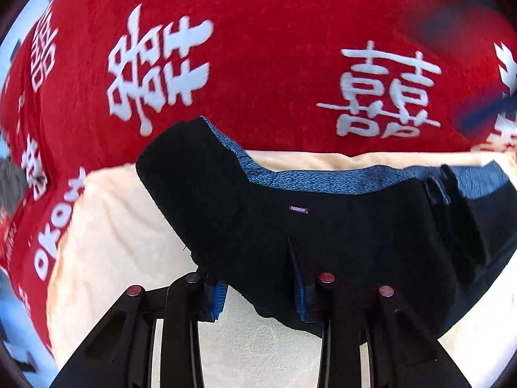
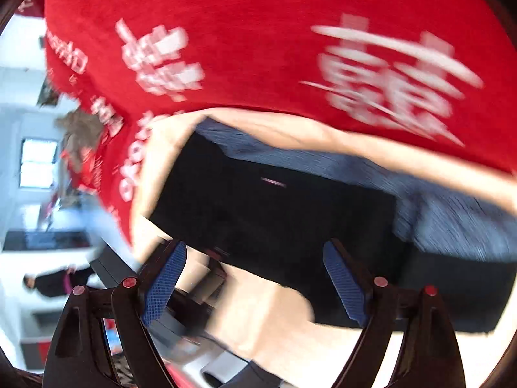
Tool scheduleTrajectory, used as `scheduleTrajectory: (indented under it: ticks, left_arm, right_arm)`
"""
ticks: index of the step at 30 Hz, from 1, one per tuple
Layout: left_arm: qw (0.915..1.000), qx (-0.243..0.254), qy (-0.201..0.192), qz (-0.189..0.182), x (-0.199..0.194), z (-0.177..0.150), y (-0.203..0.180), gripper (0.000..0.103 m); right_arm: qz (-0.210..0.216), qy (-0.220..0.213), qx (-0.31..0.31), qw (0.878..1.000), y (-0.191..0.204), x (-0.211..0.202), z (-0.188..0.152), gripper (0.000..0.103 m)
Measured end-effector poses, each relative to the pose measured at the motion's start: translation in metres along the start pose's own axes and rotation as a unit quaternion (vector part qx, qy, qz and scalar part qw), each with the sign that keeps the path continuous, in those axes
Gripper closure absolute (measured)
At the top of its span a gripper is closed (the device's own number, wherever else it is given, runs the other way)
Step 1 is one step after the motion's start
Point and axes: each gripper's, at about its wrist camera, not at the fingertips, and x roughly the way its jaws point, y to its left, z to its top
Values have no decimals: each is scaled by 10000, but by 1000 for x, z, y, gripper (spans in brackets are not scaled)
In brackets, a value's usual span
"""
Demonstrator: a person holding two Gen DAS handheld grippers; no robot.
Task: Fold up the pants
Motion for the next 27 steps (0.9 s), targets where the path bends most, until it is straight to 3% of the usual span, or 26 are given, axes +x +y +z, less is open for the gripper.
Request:
scheduleTrajectory:
  ticks: [2,6,11,12,13,15,22,27]
  left_arm:
    - [10000,88,-25,37,-1,1,-2,68]
    - [9999,125,14,59,-2,0,-1,68]
    - [9998,175,-1,75,-5,1,-2,68]
    - [9997,205,-9,91,-6,1,-3,68]
    - [9997,229,-11,102,-6,1,-4,68]
    - [9996,249,70,136,-6,3,-6,68]
    - [9976,547,-308,-278,-49,24,-33,68]
    - [9925,767,-507,-808,-85,45,-79,68]
  right_arm:
    - [0,406,-374,9985,35,25,28,12]
    - [-413,1236,-962,9868,89,79,53,11]
    - [-806,2015,-1095,9700,107,132,61,11]
    - [-890,2172,-1106,9658,101,141,58,16]
    - [-930,2222,-1169,9635,100,144,57,51]
    - [-1098,2062,-1301,9636,96,138,55,81]
    - [-33,920,-978,9909,52,41,34,83]
    - [722,21,-342,9968,-15,-34,-4,83]
